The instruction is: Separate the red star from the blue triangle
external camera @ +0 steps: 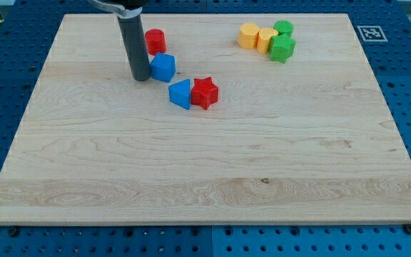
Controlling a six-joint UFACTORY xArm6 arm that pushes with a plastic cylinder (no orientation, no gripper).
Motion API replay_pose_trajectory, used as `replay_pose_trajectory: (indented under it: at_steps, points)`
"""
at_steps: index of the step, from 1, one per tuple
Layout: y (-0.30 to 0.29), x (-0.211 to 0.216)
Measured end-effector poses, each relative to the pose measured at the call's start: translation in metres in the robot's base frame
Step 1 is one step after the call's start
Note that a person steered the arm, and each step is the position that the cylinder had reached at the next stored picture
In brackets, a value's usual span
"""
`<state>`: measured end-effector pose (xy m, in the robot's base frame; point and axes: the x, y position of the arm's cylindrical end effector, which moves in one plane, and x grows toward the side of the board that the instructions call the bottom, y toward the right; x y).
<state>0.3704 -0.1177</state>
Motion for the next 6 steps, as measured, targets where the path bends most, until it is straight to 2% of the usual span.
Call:
replay_pose_trajectory:
  at_steps: [3, 6]
  points:
    - [0.000, 0.001]
    - [0.094, 0.045]
